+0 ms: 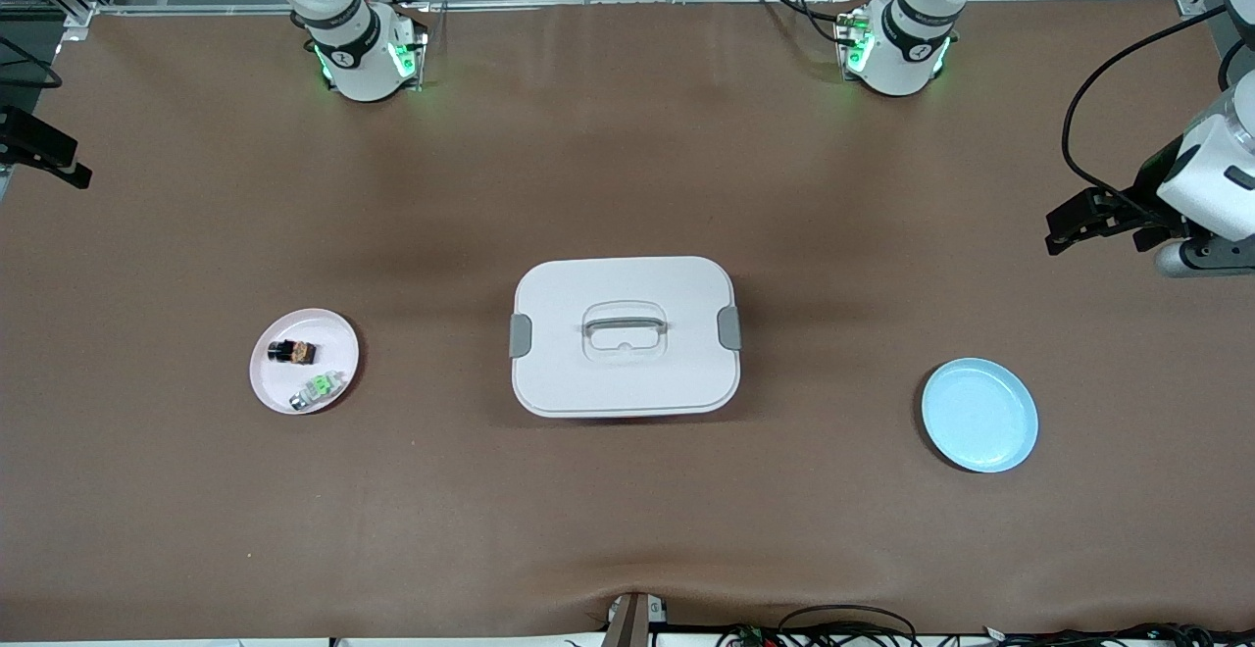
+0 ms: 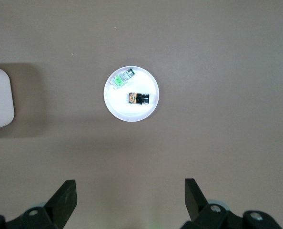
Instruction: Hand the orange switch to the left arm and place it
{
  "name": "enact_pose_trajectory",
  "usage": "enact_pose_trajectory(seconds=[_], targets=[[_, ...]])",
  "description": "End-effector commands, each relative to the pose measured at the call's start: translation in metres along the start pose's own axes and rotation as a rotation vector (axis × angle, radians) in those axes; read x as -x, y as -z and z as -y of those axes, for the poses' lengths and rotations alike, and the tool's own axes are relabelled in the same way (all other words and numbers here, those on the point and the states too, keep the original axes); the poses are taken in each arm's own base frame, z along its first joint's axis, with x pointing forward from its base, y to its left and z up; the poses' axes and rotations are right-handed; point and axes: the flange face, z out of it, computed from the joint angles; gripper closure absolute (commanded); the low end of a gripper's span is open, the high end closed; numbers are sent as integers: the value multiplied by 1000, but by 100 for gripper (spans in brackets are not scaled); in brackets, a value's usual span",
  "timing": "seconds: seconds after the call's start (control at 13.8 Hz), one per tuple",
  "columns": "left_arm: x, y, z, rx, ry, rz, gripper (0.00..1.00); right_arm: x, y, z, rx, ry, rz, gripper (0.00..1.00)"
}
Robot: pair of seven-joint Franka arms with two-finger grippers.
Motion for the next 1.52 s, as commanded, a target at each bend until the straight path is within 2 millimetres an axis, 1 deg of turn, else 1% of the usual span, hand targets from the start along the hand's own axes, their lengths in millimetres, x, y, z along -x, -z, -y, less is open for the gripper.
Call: enact_pose_trajectory(seconds=[0.0,0.22,0.43,0.58,1.45], targets=[[2,5,2,17,-6,7,0,9,1,-4,10,11,0,0],[1,4,1,15,-5,9,0,9,-1,-4,9,13,6,0],[0,2,0,15,-5,12,0,11,-2,-17,8,8,11,0],[0,2,0,15,-6,12,0,10,-3,-18,8,5,11,0],[0,2,1,4,-19,9,0,9,-2,-20,23,5,4,0]])
